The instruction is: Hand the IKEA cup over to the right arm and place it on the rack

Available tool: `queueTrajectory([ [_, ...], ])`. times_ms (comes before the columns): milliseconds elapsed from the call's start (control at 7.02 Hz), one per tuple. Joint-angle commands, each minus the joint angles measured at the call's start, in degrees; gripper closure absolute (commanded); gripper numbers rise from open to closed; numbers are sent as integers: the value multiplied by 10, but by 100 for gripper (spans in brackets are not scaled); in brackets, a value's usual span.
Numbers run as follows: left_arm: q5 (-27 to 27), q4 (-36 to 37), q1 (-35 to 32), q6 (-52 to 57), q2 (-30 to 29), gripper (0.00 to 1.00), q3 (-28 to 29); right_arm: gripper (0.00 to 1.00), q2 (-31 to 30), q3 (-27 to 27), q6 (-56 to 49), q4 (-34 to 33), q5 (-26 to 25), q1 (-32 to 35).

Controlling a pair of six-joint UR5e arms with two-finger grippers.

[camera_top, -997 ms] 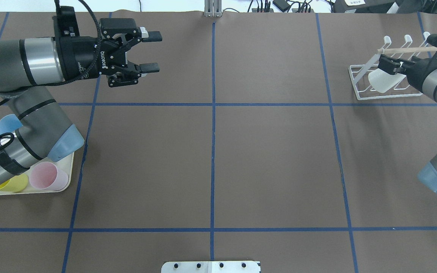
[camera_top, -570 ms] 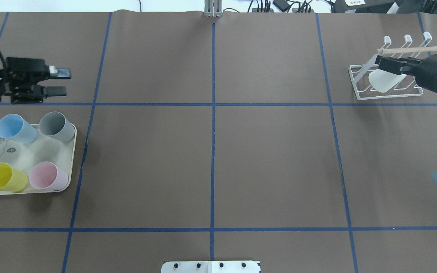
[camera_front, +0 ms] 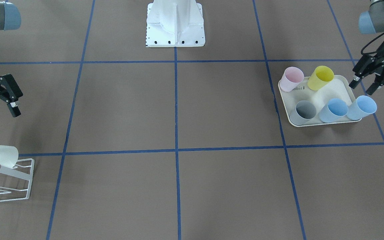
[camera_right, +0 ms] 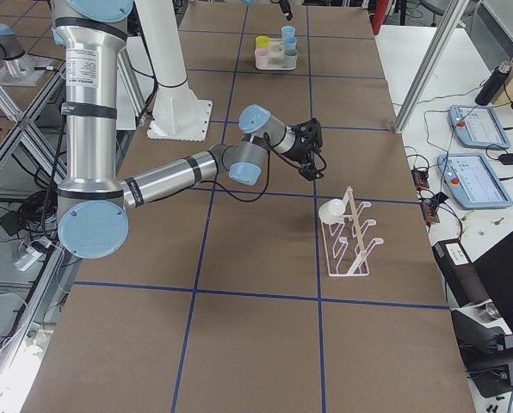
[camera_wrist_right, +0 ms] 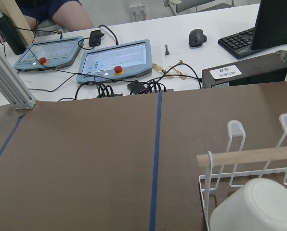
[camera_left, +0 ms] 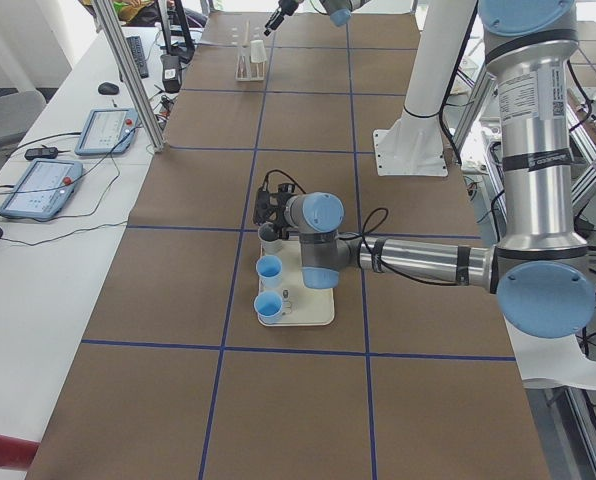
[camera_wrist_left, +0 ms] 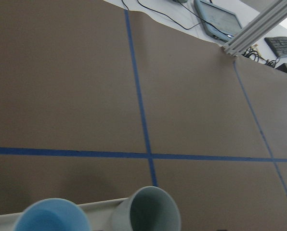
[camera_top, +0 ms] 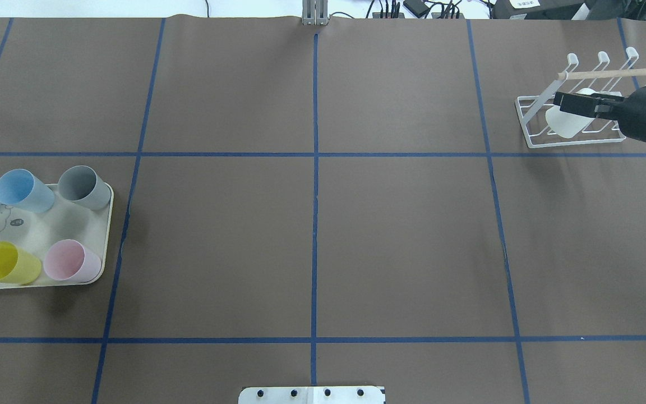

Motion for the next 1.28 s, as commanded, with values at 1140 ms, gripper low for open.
queueTrajectory([
  [1140, -1, 57, -1, 89, -37, 49, 130, 0, 0, -7, 0, 1, 23, -1],
])
